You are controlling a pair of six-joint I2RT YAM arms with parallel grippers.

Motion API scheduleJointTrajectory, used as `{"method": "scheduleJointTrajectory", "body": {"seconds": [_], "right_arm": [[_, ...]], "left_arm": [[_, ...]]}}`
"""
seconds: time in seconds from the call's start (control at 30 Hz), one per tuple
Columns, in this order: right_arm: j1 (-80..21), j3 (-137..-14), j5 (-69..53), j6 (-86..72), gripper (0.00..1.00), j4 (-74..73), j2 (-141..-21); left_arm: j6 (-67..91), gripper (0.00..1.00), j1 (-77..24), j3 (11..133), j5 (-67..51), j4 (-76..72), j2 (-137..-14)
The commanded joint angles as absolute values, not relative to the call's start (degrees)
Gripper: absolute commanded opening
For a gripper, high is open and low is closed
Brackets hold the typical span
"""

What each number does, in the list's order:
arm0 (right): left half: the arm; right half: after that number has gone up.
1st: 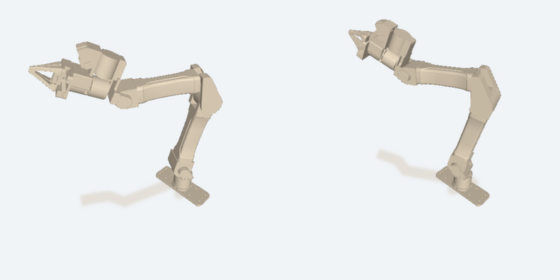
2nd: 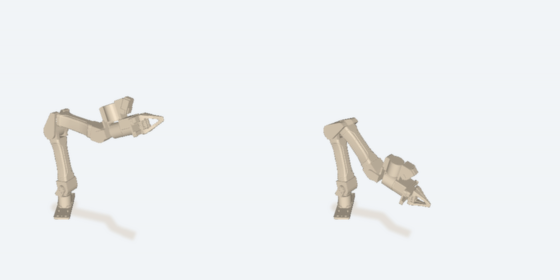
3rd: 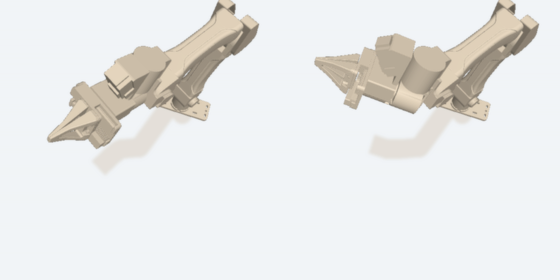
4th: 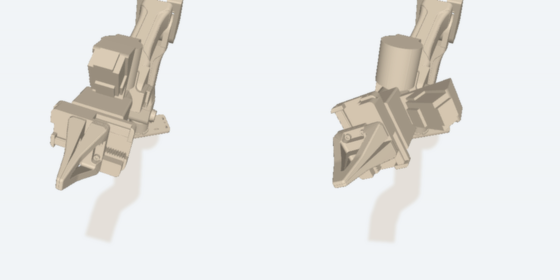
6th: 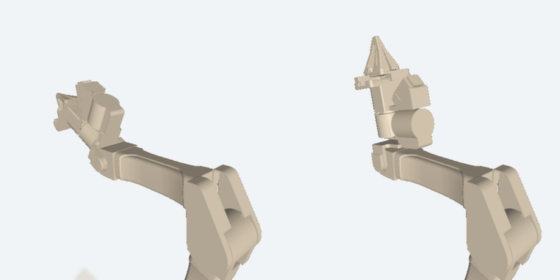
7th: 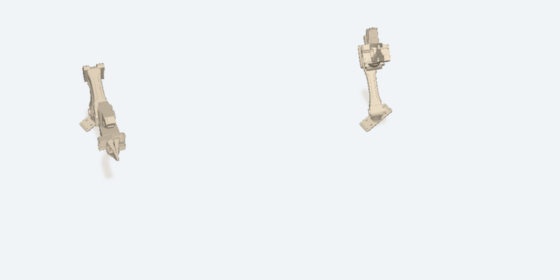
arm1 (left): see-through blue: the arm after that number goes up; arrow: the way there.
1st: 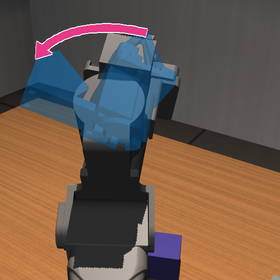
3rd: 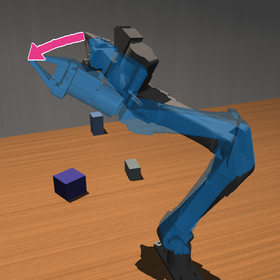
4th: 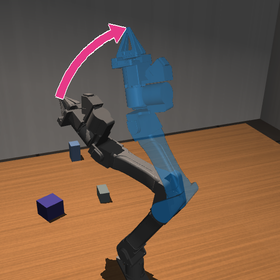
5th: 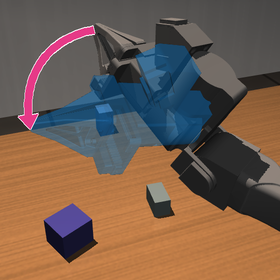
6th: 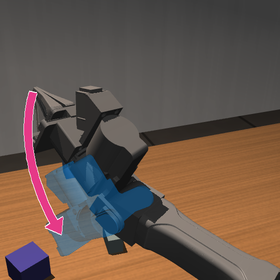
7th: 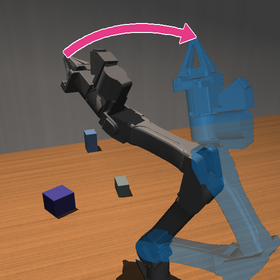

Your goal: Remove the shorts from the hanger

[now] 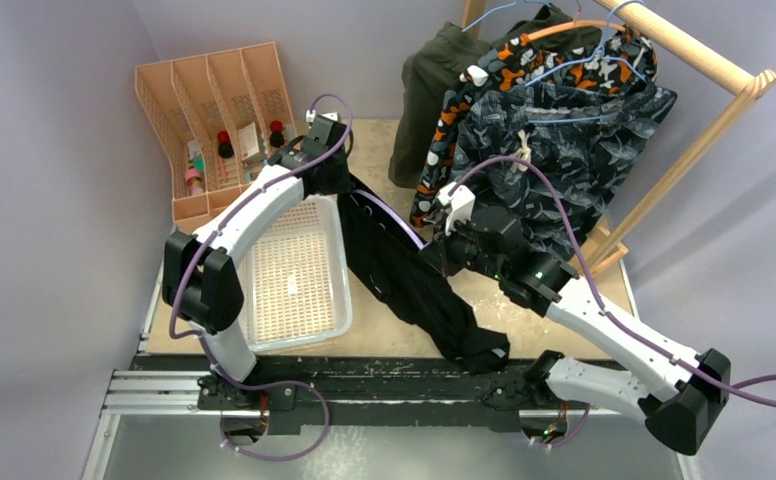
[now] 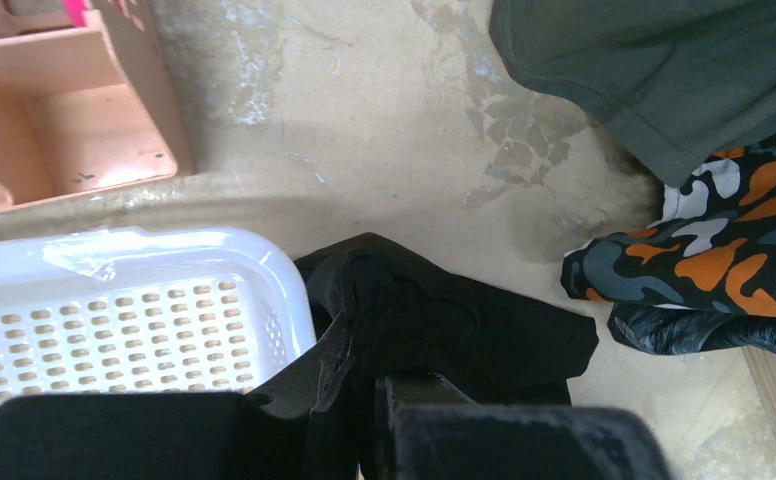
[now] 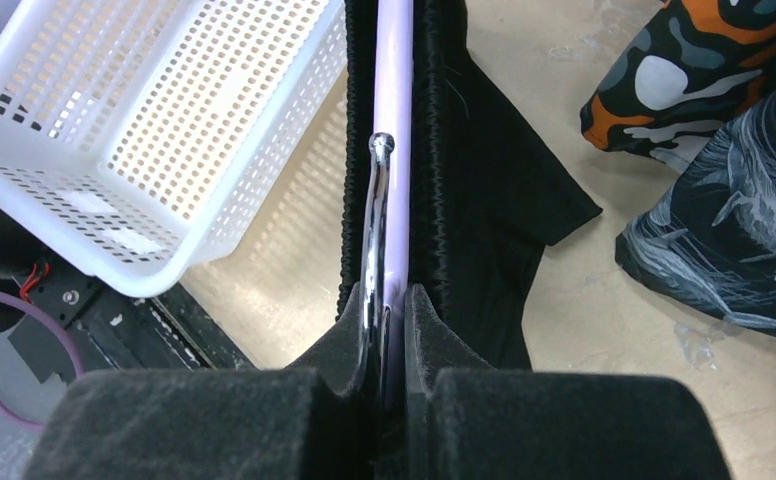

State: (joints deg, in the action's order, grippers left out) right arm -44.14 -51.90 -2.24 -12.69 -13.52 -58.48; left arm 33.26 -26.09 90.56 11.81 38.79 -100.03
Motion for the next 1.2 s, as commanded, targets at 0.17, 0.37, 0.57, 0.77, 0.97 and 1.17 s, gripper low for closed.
{"method": "scheduleJointTrajectory", "body": {"seconds": [0.17, 0.37, 0.57, 0.77, 0.97, 1.17], "right_arm": [[-44.43, -47.83, -1.83, -11.59, 0.00, -11.29, -48.66], [-44.43, -44.64, 0.45, -14.26, 0.00, -5.25, -43.26], [-44.47, -46.94, 5.98, -18.92, 0.00, -5.03, -46.97], [-44.47, -50.98, 9.60, -21.32, 0.00, -5.89, -54.55], [-44.47, -54.12, 9.52, -24.43, 0.00, -8.28, -60.43], [-44.47, -54.17, 9.01, -24.47, 0.00, -5.55, -62.83]], "left_arm": [[33.90, 0.00, -21.62, 91.91, 8.42, 31.55, -100.06], [34.45, 0.00, -21.23, 89.76, 4.62, 31.06, -100.06], [35.09, 0.00, -21.30, 83.12, -0.33, 27.51, -96.42], [36.64, 0.37, -23.65, 74.85, -4.89, 23.23, -90.83], [40.78, 0.59, -25.60, 69.05, -1.48, 22.10, -83.02], [52.60, 0.65, -27.48, 58.48, -5.23, 9.02, -74.28]]}}
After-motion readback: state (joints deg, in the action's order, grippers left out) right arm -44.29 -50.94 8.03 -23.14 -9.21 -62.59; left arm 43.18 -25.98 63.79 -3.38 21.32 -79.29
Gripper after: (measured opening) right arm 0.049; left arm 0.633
